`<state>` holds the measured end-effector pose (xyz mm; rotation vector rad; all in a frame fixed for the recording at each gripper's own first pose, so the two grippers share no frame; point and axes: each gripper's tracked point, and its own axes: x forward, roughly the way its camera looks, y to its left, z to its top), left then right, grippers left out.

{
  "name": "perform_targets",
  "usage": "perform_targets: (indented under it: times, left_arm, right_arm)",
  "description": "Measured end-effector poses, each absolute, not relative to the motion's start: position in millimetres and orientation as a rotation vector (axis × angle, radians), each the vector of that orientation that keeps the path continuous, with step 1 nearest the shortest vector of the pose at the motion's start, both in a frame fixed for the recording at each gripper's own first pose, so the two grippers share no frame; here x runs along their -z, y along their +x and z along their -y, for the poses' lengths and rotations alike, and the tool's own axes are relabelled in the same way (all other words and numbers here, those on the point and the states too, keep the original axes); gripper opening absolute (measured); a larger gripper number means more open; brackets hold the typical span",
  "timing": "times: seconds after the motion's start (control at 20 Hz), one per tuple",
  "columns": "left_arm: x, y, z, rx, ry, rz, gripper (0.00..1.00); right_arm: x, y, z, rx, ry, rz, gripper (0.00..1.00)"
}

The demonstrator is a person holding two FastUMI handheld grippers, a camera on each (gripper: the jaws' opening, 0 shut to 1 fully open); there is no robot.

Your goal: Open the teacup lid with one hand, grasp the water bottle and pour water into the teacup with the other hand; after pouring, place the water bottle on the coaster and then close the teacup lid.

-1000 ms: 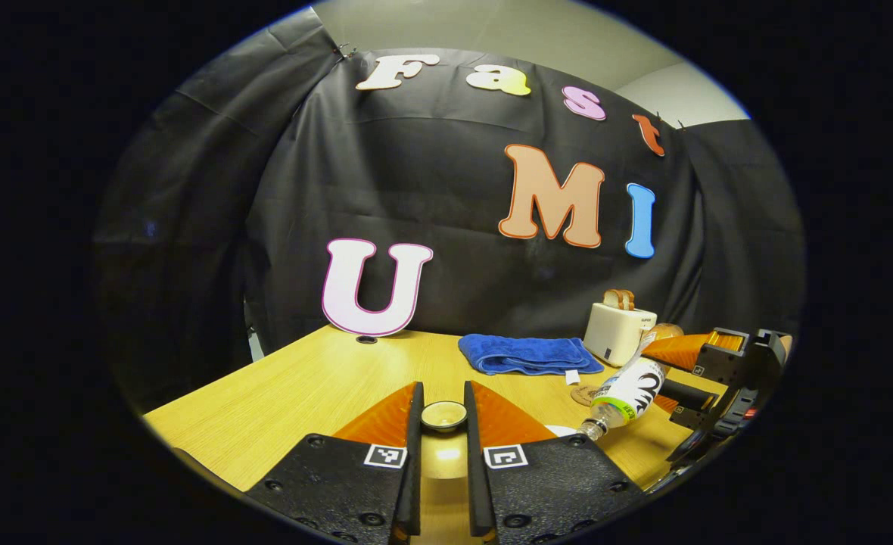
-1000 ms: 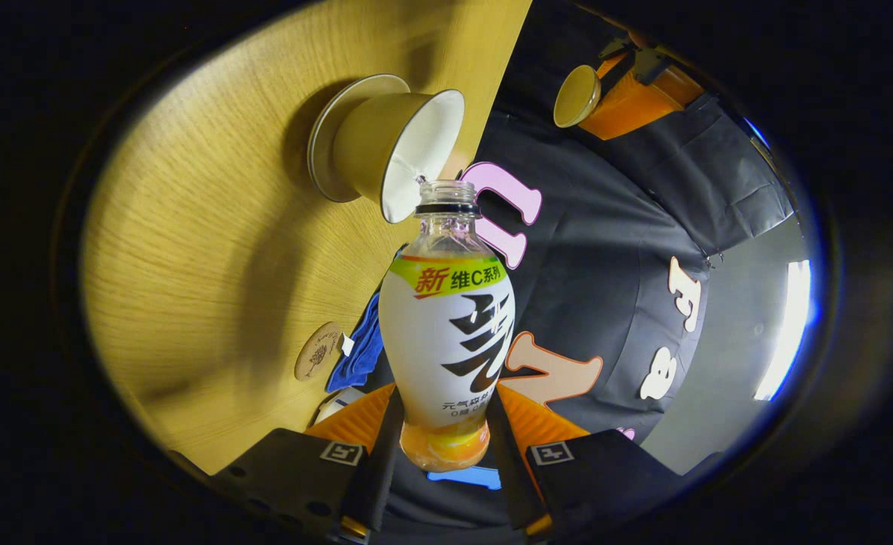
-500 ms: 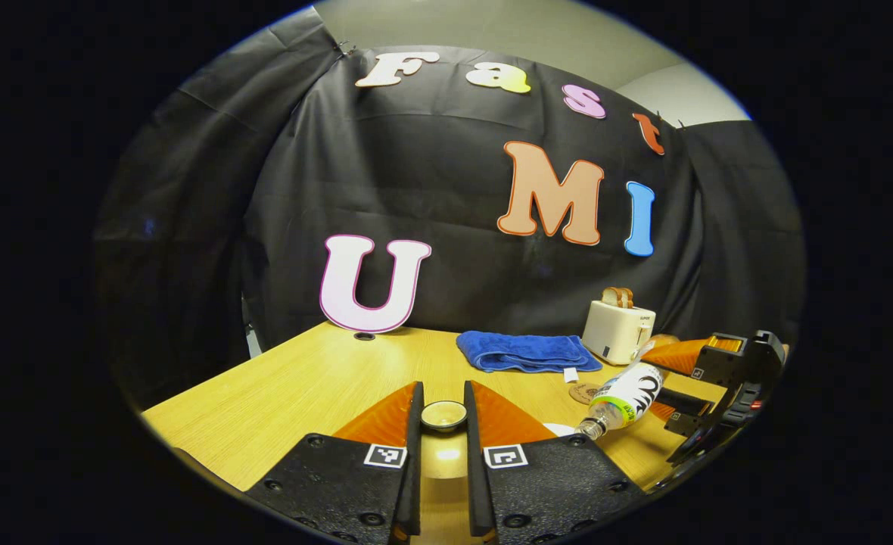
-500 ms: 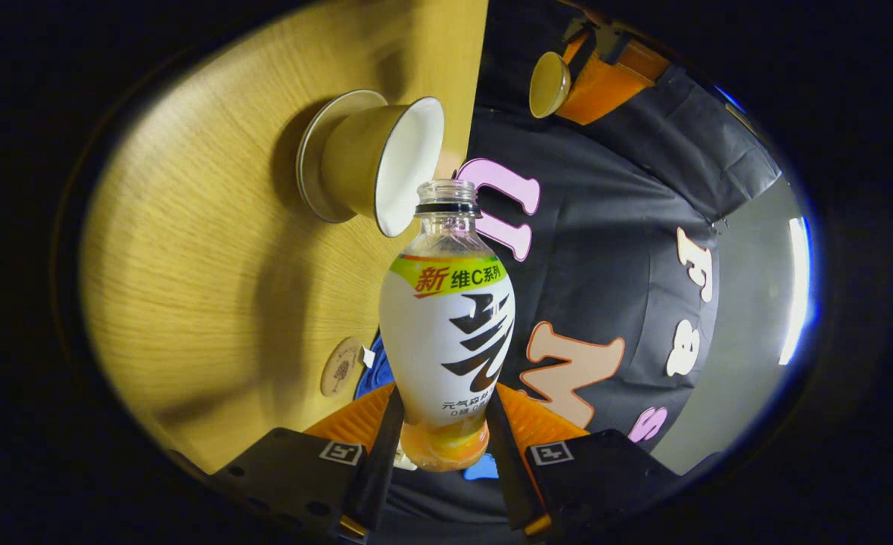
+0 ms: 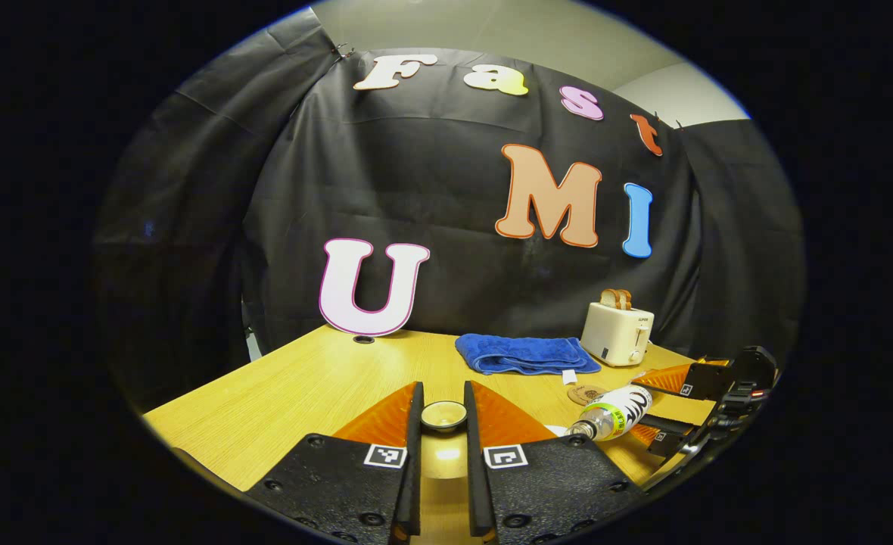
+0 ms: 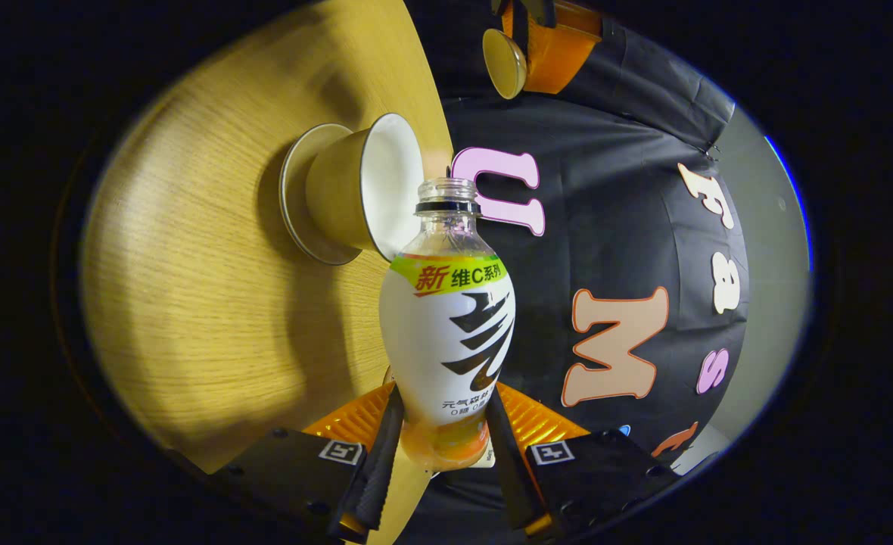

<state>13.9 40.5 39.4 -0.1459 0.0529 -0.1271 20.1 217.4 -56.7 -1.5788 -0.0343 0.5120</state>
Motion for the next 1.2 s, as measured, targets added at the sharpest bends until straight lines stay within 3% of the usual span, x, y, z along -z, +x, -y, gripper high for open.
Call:
perform_targets:
  times: [0.5,0.85,1.2]
  left_arm:
    - [-36.8,14.6,-38.2,0.135,-0.153,-0.061,0.24]
    - [-34.4,13.8,-32.4,0.153,-0.164,-0.066,0.22]
    - [-29.5,14.0,-24.1,0.178,-0.183,-0.082,0.22]
  right_arm:
    - [64.1,17.5,-215.5,-0.553,-1.019,-0.248,0.65]
    - [60.2,37.9,-215.0,-0.517,-0.720,-0.324,0.65]
    - [38.7,83.6,-214.5,-0.422,-0.442,-0.294,0.65]
